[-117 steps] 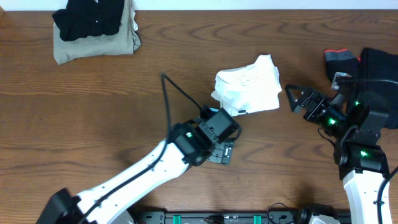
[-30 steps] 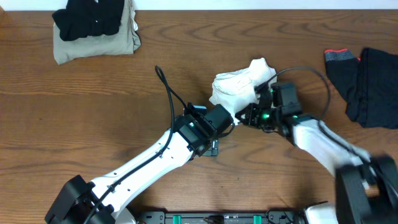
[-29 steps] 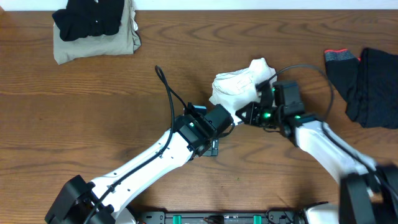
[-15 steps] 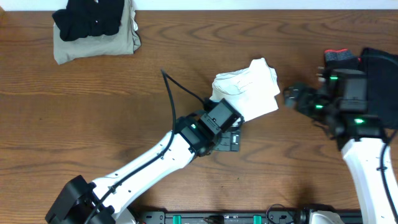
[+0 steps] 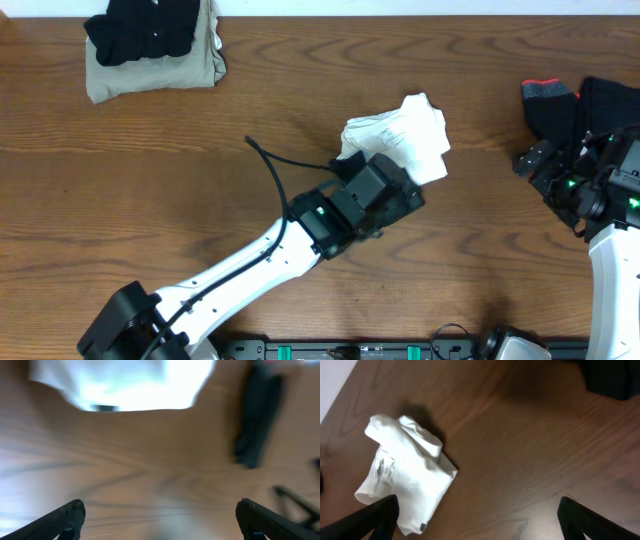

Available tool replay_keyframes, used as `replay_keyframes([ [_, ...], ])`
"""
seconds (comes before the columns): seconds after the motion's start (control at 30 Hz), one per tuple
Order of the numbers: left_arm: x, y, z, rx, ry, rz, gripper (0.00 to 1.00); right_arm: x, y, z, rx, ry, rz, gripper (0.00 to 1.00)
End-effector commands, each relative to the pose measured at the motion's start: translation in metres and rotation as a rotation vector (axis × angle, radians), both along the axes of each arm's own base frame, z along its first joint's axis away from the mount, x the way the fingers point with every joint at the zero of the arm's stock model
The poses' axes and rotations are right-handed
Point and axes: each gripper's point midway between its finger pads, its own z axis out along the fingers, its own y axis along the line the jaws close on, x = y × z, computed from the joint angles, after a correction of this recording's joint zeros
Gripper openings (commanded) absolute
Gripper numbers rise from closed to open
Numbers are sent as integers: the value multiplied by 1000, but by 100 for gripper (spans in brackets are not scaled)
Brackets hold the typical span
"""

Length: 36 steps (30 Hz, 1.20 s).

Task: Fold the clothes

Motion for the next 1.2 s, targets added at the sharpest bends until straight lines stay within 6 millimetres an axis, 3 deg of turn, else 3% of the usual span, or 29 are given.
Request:
replay_keyframes([
  [0.0,1,-18,-14,-71,106,107,98,1,-1,3,4,-9,5,99],
  [0.2,8,-29,-61,-114,296,320,98,-1,-8,2,-26,4,-15,99],
  [0.4,29,-45,-79,-158,242,348,98,-3,-7,0,-22,13,-15,99],
  [0.57,34,-42,-95,-182,305,480,98,-3,-7,0,-22,13,-14,99],
  [0.67,47,-37,-100,-190,259,548,98,-3,-7,0,-22,13,-14,99],
  [0.93,63,-34,-118,-189,205,614,98,-3,-7,0,-22,13,-14,99],
  [1.17,75,-17,-143,-141,210,663,98,-3,-7,0,-22,13,-14,99],
])
